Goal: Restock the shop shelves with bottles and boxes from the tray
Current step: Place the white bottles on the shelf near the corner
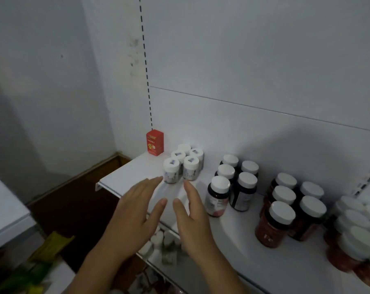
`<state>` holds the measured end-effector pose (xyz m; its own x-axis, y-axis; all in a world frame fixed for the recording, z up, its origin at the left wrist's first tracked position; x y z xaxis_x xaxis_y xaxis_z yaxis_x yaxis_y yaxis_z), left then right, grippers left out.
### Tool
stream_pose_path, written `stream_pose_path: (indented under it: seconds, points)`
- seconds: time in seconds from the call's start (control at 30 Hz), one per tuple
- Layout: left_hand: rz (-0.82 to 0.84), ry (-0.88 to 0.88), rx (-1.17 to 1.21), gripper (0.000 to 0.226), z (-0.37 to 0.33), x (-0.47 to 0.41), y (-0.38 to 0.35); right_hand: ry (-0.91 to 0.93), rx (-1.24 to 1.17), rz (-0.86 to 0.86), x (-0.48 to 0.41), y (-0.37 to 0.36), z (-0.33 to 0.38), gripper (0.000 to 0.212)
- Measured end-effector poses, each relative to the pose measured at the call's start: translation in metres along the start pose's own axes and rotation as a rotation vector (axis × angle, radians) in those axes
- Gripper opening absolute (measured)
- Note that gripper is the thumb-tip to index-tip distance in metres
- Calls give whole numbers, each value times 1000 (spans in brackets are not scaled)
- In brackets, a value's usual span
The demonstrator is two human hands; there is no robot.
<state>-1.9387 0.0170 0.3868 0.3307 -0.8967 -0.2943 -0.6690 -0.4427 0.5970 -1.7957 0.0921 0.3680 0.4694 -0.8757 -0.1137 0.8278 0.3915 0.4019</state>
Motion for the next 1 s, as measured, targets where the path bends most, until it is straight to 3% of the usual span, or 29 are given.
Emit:
stream_pose_path:
  seconds: [0.07, 0.17, 0.23, 0.7, 1.0]
  points:
    - [-31, -7, -318, 75, -1, 26, 16, 117, 229, 127, 20, 15, 5, 60]
    - [-41, 108, -461, 82, -6, 72, 29, 305, 657, 269, 45, 25, 12, 73]
    - [-60, 169, -515, 83, -13, 111, 35, 423, 767, 317, 64, 21, 18, 76]
    - [-375, 688, -680, 79, -29, 420, 118, 879, 694, 789, 240, -127, 73, 82]
    - [-499, 862, -450, 79, 39, 578, 155, 859, 675, 965, 374, -255, 78, 81]
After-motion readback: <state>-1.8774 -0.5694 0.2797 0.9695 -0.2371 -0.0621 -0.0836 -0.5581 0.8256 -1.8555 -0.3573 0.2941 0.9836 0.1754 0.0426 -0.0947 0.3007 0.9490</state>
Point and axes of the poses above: each hand's wrist, its own x-axis away from the middle knuckle, its own y-axis out of the back of the hand, z = x × y, the point moved 1 cm from there along -x, towards the middle knuckle, and after that the axes turned 15 degrees about x, right-handed, at the moved point
